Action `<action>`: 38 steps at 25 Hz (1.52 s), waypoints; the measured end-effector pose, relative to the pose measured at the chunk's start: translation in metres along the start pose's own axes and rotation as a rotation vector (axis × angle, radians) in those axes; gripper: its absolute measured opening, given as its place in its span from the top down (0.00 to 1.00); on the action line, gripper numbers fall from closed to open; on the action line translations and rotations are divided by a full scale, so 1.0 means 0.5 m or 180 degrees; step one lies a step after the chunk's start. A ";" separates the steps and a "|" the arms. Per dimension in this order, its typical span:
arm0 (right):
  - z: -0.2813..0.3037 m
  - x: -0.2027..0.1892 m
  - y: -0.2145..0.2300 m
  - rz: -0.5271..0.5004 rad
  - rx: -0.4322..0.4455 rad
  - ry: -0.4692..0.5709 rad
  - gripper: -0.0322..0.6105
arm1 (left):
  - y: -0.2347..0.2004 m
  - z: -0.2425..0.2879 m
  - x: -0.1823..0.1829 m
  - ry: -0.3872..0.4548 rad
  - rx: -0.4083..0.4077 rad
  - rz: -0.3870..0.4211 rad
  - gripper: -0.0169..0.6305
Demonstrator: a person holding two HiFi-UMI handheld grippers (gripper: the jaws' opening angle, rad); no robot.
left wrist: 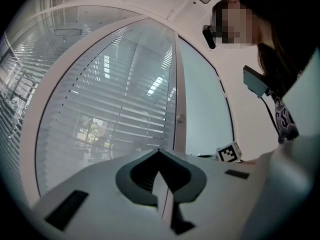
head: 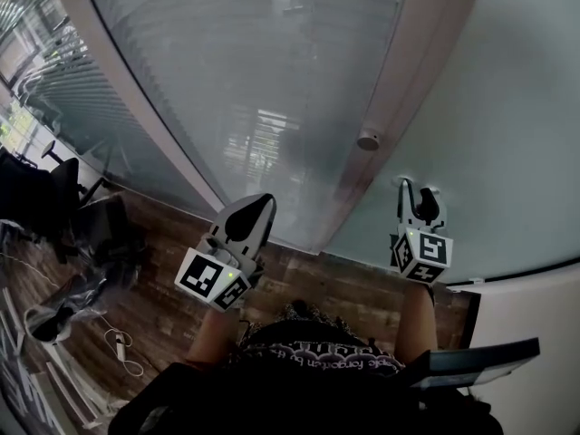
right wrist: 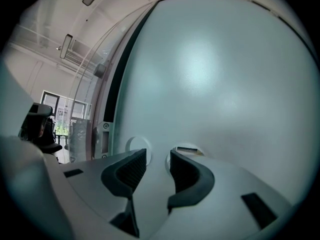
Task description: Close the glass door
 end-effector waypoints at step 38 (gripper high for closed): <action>-0.189 0.050 -0.044 -0.0340 0.0114 0.0331 0.95 | 0.115 0.019 -0.036 -0.0092 -0.0358 -0.0093 0.97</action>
Point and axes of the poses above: the fingertips, and each gripper's own axes: z forward along the fingers, y to its right, x out of its top, the point moved 3 cm from there along -z, backward along the fingers, and after that the axes turned 7 degrees about -z, right-handed, at the moved point
